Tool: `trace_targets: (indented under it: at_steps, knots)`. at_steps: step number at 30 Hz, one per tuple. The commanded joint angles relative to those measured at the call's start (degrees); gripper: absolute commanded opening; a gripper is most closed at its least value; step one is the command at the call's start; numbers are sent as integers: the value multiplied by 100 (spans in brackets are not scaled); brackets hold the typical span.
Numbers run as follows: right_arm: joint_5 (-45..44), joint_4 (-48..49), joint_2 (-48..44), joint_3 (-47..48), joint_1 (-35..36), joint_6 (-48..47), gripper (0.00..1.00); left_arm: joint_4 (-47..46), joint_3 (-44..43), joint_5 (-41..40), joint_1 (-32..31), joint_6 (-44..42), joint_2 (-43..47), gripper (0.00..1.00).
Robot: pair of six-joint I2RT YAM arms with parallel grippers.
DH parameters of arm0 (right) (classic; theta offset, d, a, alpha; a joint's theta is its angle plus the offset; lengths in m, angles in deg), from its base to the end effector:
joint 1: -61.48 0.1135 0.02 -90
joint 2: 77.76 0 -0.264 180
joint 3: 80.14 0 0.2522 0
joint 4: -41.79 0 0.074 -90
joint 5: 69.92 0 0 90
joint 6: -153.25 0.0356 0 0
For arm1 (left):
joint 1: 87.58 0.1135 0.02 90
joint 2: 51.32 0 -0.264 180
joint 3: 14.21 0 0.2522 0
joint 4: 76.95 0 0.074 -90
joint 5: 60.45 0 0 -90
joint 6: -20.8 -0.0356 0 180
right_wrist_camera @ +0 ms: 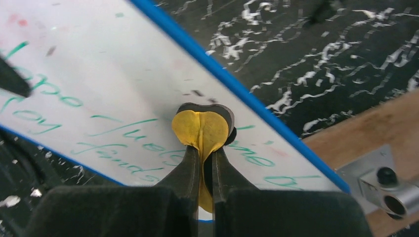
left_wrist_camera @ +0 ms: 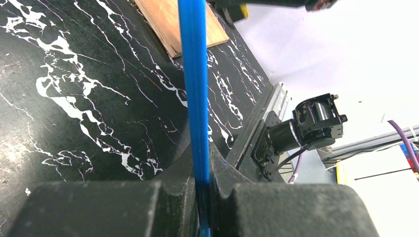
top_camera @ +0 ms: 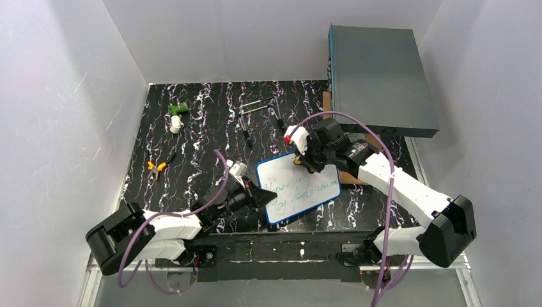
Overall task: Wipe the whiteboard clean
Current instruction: Erase the whiteboard at the center of the board.
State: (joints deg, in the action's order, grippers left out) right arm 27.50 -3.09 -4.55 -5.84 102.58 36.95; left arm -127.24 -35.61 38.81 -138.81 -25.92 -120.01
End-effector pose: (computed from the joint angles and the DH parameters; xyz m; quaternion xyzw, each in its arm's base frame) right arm 0.2041 0.1841 0.2954 -0.5304 0.7495 0.1095 0.3807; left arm 0.1233 -0.1627 0.1798 0.1060 0.6804 -0.5687 0.4499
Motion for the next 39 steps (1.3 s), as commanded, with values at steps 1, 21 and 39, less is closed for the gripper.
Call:
trace_targets:
  at_steps: [1, 21, 39]
  knots:
    - [-574, 516, 86, 150, -227, 116, 1, -39, 18, 417, -66, -213, 471, 0]
    - [566, 423, -98, -136, -412, 273, 1, 162, -8, 418, -63, -133, 616, 0]
    - [477, 588, -500, -310, -708, 176, 1, -182, 130, 401, -65, 131, 353, 0]
